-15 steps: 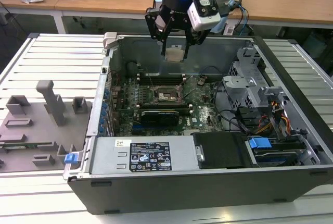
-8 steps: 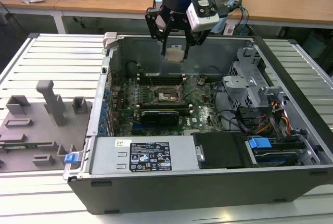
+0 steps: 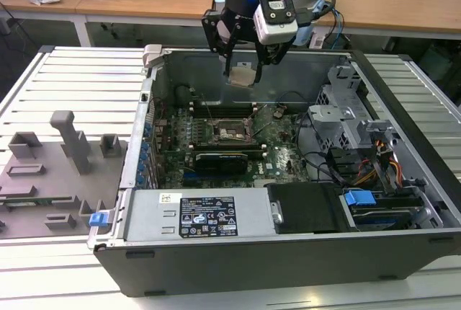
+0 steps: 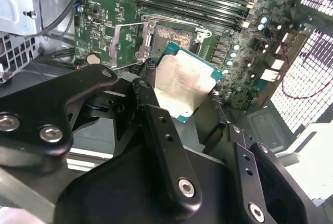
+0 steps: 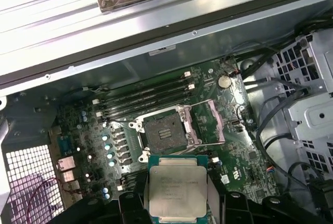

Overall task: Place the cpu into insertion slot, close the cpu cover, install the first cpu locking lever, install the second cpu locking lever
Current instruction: 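Place the cpu into insertion slot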

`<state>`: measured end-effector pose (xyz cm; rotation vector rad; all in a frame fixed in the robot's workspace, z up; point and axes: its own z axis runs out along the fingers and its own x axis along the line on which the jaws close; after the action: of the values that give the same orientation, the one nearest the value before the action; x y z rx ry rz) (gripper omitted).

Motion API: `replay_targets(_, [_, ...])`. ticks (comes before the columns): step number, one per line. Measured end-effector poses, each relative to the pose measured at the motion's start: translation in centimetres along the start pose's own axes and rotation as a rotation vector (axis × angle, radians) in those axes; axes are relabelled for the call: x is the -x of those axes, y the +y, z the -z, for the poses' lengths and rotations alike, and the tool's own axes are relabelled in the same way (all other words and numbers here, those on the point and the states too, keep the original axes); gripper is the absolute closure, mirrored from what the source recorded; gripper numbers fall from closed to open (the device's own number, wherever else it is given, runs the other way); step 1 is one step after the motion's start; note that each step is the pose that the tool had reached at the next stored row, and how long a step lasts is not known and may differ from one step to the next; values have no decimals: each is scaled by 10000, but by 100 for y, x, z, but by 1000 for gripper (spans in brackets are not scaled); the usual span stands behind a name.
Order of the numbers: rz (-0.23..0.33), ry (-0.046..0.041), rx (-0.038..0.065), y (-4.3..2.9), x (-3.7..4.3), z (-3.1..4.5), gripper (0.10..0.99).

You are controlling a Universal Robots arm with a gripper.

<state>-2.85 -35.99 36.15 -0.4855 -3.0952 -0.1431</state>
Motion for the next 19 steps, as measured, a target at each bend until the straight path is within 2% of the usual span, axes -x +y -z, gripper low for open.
replay_targets(5, [-547, -49, 12, 0, 0, -3, 549])
replay_targets(19, [-1462, -131, 29, -1, 0, -9, 549])
